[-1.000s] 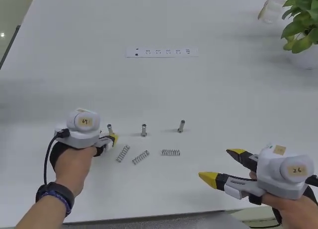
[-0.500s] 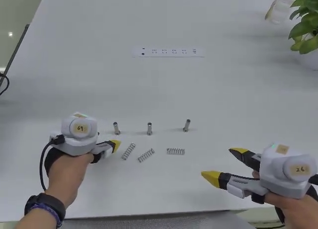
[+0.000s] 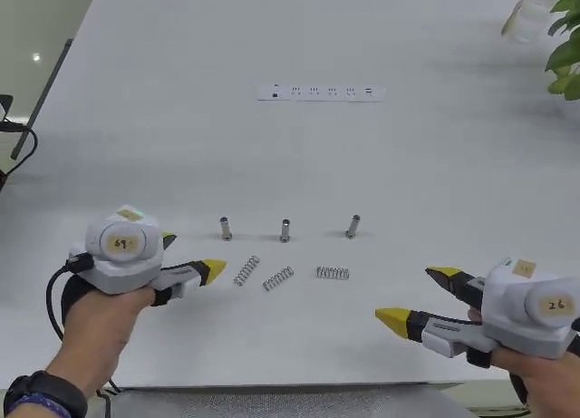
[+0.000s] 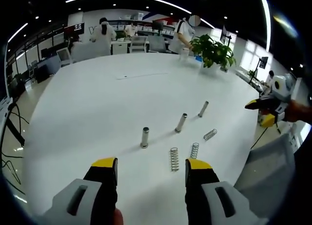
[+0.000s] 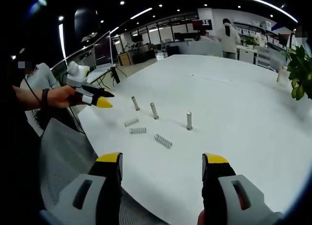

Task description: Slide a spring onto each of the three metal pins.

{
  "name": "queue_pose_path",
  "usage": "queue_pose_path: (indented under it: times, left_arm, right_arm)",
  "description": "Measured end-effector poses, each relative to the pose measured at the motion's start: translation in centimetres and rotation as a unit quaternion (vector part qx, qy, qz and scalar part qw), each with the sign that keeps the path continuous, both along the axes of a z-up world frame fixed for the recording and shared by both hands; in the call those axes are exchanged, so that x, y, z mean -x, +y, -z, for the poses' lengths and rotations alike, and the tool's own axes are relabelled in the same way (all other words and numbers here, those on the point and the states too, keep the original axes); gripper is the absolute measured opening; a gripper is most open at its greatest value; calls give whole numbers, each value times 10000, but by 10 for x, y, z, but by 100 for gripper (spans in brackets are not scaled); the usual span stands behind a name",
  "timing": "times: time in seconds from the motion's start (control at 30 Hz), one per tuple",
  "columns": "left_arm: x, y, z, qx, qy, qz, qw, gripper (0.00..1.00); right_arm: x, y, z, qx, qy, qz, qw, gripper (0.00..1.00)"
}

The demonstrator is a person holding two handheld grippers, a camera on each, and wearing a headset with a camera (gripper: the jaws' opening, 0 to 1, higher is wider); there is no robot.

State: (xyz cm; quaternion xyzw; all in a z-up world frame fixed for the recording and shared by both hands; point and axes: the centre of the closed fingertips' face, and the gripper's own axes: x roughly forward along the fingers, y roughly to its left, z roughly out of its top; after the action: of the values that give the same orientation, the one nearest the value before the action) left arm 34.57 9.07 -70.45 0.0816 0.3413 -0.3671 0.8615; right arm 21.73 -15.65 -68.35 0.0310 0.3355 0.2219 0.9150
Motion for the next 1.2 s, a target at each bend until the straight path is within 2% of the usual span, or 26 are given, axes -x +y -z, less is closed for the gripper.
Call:
queue_pose_path:
  times: [0.3, 0.4, 0.57, 0.97, 1.2]
  left_arm:
    - [7, 20, -18, 3, -269, 11, 9996, 54]
    - [10, 24, -30, 113, -363, -25, 9993, 55]
    - [18, 29, -41, 94, -446, 20, 9990, 58]
    - [40, 39, -51, 98, -486, 28, 9988, 63]
    - [45, 42, -51, 129, -490, 48, 9987, 65]
  right_arm:
    - [-2, 3, 2, 5, 19, -68, 10000, 65]
    - [-3, 5, 2, 12, 28, -97, 9999, 65]
    - [-4, 7, 2, 18, 28, -134, 9999, 65]
    - [-7, 11, 1, 39, 0, -223, 9997, 65]
    - [-6, 14, 1, 50, 0, -265, 9996, 66]
